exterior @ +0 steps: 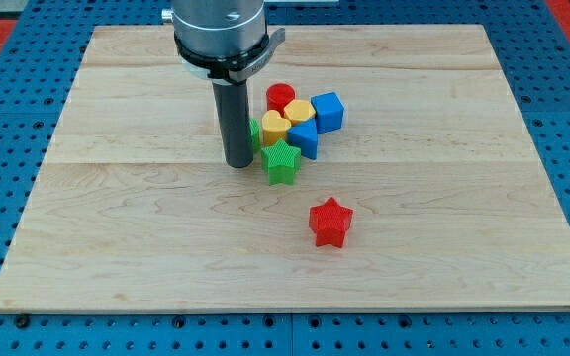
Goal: Push the red star into the green star
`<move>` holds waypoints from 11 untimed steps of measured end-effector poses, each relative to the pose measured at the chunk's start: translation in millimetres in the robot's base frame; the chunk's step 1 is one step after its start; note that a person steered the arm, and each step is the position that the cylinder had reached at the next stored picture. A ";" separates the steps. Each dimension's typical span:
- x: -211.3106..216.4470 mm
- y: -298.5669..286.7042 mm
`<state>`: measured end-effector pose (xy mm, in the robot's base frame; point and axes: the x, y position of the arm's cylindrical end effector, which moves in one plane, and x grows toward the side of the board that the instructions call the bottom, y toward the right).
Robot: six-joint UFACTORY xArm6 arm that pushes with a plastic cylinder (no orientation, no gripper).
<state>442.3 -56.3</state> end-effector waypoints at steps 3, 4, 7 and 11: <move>60.4 -12.1; 103.3 15.1; 163.6 52.8; 104.5 132.7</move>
<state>546.8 76.4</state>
